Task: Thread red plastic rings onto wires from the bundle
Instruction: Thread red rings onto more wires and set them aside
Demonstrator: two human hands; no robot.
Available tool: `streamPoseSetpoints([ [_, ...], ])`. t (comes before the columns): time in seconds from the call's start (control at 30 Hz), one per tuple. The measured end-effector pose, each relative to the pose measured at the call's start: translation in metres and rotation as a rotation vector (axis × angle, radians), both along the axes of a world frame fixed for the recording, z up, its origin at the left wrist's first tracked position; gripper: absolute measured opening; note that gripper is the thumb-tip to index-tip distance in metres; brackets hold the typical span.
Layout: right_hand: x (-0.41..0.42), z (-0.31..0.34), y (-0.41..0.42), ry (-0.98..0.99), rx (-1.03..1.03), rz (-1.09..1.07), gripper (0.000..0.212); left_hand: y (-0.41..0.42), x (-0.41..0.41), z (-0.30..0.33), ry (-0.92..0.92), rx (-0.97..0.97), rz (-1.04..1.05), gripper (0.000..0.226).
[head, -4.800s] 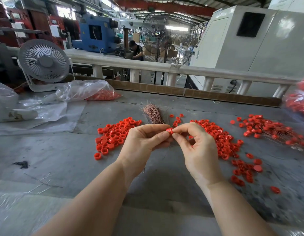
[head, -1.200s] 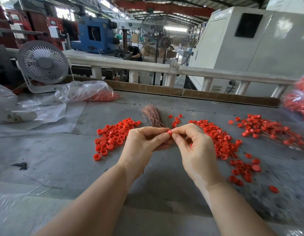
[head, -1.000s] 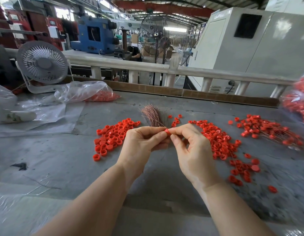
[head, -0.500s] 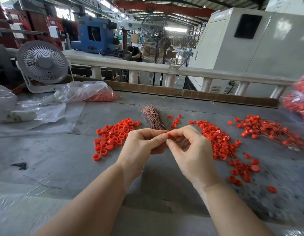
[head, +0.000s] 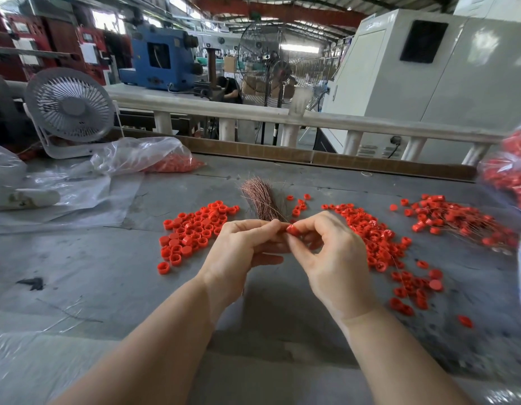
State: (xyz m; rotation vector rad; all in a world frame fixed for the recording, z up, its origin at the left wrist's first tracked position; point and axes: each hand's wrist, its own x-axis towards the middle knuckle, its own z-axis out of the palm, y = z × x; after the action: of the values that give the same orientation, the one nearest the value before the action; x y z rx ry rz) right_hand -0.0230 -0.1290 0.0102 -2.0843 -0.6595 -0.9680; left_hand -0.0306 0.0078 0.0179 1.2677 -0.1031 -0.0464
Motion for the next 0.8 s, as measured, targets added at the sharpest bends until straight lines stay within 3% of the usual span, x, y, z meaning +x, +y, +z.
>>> streamPoseSetpoints([
  [0.8,-0.0005,-0.0001,0.0001,-0.076,-0.088,-0.044,0.01,0.0004,0.0017,-0.0059,-0.04,0.079,0.016,0.022],
])
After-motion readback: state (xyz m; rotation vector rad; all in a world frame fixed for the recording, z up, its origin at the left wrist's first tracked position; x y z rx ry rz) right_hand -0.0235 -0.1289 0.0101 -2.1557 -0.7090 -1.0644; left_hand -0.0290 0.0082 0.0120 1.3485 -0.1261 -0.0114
